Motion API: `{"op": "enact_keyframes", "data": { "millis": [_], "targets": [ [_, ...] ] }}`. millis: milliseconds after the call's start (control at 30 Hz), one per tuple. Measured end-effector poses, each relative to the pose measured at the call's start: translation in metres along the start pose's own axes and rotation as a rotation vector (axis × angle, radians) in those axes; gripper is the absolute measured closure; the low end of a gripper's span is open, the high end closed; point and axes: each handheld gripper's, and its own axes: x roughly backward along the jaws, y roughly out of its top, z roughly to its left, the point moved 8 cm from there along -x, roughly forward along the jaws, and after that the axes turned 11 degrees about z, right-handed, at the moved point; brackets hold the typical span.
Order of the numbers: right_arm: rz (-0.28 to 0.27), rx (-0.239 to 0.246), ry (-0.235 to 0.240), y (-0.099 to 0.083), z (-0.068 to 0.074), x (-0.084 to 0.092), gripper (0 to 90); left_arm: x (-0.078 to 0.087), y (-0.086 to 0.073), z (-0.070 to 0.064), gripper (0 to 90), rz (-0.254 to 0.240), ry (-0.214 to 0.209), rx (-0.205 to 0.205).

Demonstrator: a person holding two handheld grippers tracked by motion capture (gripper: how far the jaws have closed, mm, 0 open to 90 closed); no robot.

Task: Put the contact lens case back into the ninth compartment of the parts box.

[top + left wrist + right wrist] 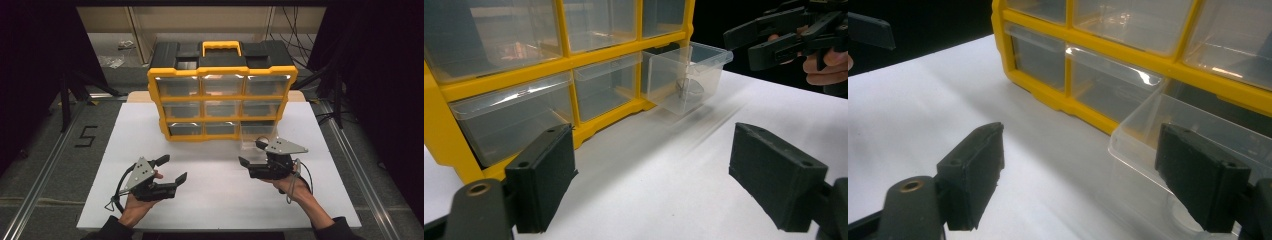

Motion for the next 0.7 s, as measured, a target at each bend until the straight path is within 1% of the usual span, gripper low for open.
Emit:
{"op": "enact_keyframes", "data": {
  "millis": [167,367,533,700],
  "targets": [
    [0.011,-0.004,0.007,-0.004,0.001,0.0,20.6,0.0,0.0,0.0,17.6,0.0,0.0,0.0],
    [0.042,-0.014,0.02,-0.011,0.002,-0.002,20.7,0.0,0.0,0.0,17.6,0.0,0.0,-0.001],
    [0.054,-0.02,0.015,-0.015,0.0,-0.004,20.7,0.0,0.0,0.0,17.6,-0.001,0.0,0.001],
    [0.078,-0.023,0.029,-0.02,0.0,-0.006,21.0,0.0,0.0,-0.001,17.6,0.0,-0.001,-0.001]
  ]
}}
